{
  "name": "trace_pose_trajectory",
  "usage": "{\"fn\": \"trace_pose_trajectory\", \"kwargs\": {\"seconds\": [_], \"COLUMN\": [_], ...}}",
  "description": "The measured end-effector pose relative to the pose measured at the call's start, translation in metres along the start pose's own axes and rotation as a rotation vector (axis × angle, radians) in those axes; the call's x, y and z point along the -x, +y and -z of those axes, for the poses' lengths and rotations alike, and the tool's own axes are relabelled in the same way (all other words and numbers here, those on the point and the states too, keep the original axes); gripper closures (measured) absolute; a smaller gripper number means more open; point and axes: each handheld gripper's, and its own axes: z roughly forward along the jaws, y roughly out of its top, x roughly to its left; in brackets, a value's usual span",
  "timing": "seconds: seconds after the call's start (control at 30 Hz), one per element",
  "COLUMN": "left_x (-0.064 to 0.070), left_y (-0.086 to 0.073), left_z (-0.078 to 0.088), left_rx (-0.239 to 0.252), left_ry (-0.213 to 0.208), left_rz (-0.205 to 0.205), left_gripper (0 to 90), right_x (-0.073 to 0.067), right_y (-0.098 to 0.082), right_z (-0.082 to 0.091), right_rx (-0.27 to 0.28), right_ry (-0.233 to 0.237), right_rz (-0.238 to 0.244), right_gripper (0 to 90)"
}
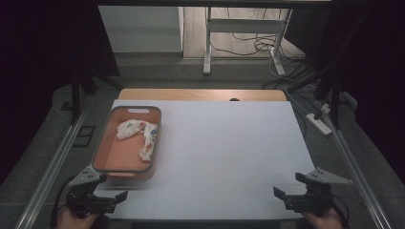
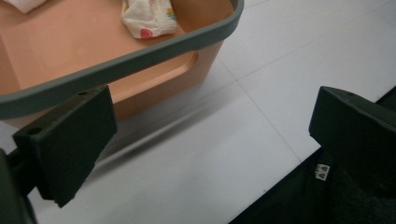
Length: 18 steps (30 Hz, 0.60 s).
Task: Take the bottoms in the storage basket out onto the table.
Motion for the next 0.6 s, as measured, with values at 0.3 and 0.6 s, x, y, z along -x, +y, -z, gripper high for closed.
{"fn": "trace_pose_trajectory", "kwargs": {"seconds": [0.3, 0.6], "left_x": [-0.0031, -0.0015], "left_y": [-0.0003, 0.0007], "left_z": [0.0007, -0.0010], "left_rx": [0.007, -0.011], "left_ry": [-0.034, -0.022], "left_rz": [0.008, -0.001], "left_gripper": [1.1, 1.8], "right_x": [0.0063, 0.0084], "right_y": [-0.0003, -0.0011], "right_z": [0.0014, 0.0030], "right_rx": [0.001, -0.016], "right_ry": [0.025, 0.007], "right_rz": [0.001, 0.009], "right_gripper": [0.3, 0.3]}}
